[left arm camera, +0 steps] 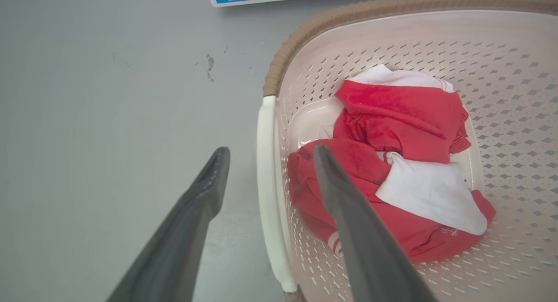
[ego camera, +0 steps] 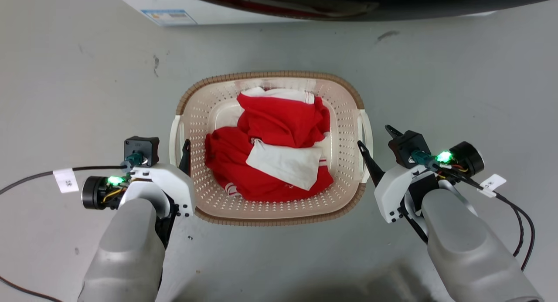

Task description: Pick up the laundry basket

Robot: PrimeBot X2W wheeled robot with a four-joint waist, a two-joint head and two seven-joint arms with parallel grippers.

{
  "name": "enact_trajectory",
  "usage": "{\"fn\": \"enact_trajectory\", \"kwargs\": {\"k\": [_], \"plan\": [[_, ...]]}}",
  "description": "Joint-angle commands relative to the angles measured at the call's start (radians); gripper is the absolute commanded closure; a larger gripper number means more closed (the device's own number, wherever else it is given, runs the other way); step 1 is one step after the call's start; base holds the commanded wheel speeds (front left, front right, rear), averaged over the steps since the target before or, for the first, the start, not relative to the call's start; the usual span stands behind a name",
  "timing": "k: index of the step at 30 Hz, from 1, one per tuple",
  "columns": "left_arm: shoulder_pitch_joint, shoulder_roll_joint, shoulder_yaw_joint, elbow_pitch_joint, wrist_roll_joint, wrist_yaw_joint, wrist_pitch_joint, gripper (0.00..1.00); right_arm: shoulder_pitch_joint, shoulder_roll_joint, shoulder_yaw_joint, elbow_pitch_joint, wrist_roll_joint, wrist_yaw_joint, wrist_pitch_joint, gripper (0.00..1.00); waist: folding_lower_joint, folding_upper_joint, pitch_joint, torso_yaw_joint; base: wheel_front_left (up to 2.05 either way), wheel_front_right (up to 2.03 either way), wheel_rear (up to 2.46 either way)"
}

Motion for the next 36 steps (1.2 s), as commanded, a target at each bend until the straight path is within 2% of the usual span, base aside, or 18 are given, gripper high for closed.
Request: {"fn": "enact_trajectory", "kwargs": {"k": [1, 11, 20, 21, 22, 23, 24, 30, 36], "plan": [[-0.025, 0.004, -0.002, 0.014, -0.003, -0.001, -0.003, 0.00, -0.028, -0.002, 0.006, 0.016, 0.002, -0.001, -0.002, 0.00, -0.0002, 0.0000, 0.032, 0.003, 0.00, 0.00, 0.00], [-0.100, -0.001, -0.013, 0.077, -0.018, -0.003, -0.003, 0.00, -0.105, -0.001, 0.033, 0.112, 0.013, -0.001, -0.002, 0.00, -0.0002, 0.0000, 0.120, 0.012, 0.00, 0.00, 0.00], [-0.128, -0.017, -0.035, 0.125, -0.029, -0.013, -0.003, 0.00, -0.145, -0.001, 0.063, 0.179, 0.054, -0.001, -0.002, 0.00, -0.0002, 0.0000, 0.146, 0.018, 0.00, 0.00, 0.00], [-0.130, -0.019, -0.040, 0.134, -0.028, -0.016, -0.003, 0.31, -0.145, -0.001, 0.069, 0.189, 0.058, -0.001, -0.002, 0.00, -0.0002, 0.0000, 0.147, 0.019, 0.00, 0.00, 0.00], [-0.136, -0.018, -0.047, 0.137, -0.024, -0.017, -0.003, 0.79, -0.149, -0.001, 0.075, 0.196, 0.063, -0.001, -0.003, 0.00, -0.0002, 0.0000, 0.147, 0.019, 0.00, 0.00, 0.00], [-0.141, -0.019, -0.050, 0.144, -0.026, -0.019, -0.003, 1.00, -0.154, -0.001, 0.080, 0.202, 0.069, -0.001, -0.002, 0.85, -0.0002, 0.0000, 0.147, 0.020, 0.00, 0.00, 0.00], [-0.141, -0.021, -0.055, 0.153, -0.028, -0.019, -0.003, 1.00, -0.155, -0.001, 0.090, 0.214, 0.073, -0.001, -0.002, 1.00, -0.0002, 0.0000, 0.146, 0.020, 0.00, 0.00, 0.00], [-0.140, -0.023, -0.076, 0.170, -0.036, -0.024, -0.003, 1.00, -0.156, 0.002, 0.117, 0.220, 0.107, 0.002, -0.004, 1.00, -0.0002, 0.0000, 0.123, 0.019, 0.00, 0.00, 0.00], [-0.107, -0.023, -0.091, 0.183, -0.045, -0.027, -0.003, 1.00, -0.128, 0.001, 0.149, 0.231, 0.138, 0.002, -0.004, 1.00, -0.0002, 0.0000, 0.052, 0.013, 0.00, 0.00, 0.00]]}}
